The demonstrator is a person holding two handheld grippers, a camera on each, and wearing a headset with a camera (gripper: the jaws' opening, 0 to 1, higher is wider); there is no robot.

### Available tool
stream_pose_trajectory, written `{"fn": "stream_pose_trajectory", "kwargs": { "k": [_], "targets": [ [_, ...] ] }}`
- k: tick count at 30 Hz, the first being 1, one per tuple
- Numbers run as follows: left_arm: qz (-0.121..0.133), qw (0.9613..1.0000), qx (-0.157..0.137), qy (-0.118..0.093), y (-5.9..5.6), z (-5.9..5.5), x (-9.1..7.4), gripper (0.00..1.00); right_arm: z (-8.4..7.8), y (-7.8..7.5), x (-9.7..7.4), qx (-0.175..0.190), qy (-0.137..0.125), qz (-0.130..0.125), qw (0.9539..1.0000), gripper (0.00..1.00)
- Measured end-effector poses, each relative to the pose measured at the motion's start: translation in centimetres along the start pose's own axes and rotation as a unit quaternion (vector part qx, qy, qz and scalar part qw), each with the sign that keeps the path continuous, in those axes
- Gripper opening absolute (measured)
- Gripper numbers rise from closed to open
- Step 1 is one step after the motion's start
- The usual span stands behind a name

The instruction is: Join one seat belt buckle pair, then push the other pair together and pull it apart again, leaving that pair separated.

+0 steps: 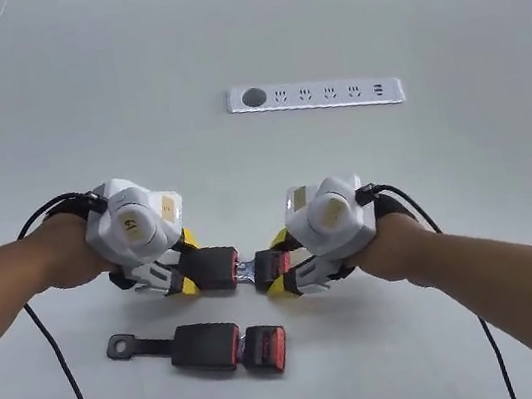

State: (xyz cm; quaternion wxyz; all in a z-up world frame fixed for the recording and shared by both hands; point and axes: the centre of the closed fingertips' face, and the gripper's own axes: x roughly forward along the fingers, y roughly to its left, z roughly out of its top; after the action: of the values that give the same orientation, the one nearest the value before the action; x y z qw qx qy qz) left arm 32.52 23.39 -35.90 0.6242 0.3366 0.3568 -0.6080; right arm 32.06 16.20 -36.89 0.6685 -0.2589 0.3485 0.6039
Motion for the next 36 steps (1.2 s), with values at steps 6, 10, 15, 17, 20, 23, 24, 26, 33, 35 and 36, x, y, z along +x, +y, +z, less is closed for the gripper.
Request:
{"fn": "stream_pose_trajectory", "kwargs": {
  "k": [6, 10, 15, 17, 20, 23, 24, 26, 33, 35, 36],
  "targets": [
    [-0.006, 0.9998, 0.01, 0.014, 0.0, 0.0, 0.1, 0.33, 0.1, 0.0, 0.2, 0.017, -0.014, -0.007, 0.9997, 0.33],
    [-0.007, 0.9996, 0.014, 0.021, 0.3, -0.2, 0.4, 0.33, 0.5, -0.1, 0.4, 0.024, -0.019, -0.008, 0.9995, 0.33],
    [-0.006, 0.9996, 0.016, 0.022, 0.8, -0.8, 0.8, 0.33, 1.2, -0.1, 0.9, 0.023, -0.024, -0.009, 0.9994, 0.33],
    [-0.006, 0.9997, 0.015, 0.019, 0.9, -1.0, 0.9, 0.33, 1.3, -0.1, 1.0, 0.025, -0.026, -0.01, 0.9993, 0.33],
    [-0.007, 0.9996, 0.019, 0.022, 1.0, -1.1, 1.0, 0.32, 1.5, -0.1, 1.2, 0.027, -0.028, -0.011, 0.9992, 0.32],
    [-0.008, 0.9995, 0.021, 0.023, 1.1, -1.2, 1.1, 0.32, 1.8, -0.2, 1.5, 0.031, -0.027, -0.013, 0.9991, 0.32],
    [-0.008, 0.9994, 0.022, 0.024, 1.1, -1.3, 1.1, 0.32, 1.8, -0.2, 1.5, 0.032, -0.028, -0.013, 0.999, 0.32],
    [-0.009, 0.9993, 0.024, 0.027, 1.2, -1.3, 1.2, 0.32, 1.8, -0.2, 1.5, 0.031, -0.031, -0.012, 0.999, 0.32],
    [-0.014, 0.9985, 0.038, 0.037, 1.2, -1.5, 1.3, 0.32, 1.9, -0.3, 1.6, 0.036, -0.029, -0.011, 0.9989, 0.32],
    [-0.013, 0.9986, 0.036, 0.036, 1.1, -1.5, 1.3, 0.33, 2.0, -0.3, 1.7, 0.035, -0.026, -0.011, 0.999, 0.32],
    [-0.013, 0.9987, 0.035, 0.035, 1.1, -1.4, 1.3, 0.33, 2.0, -0.3, 1.7, 0.032, -0.025, -0.01, 0.9991, 0.32]
  ]
}}
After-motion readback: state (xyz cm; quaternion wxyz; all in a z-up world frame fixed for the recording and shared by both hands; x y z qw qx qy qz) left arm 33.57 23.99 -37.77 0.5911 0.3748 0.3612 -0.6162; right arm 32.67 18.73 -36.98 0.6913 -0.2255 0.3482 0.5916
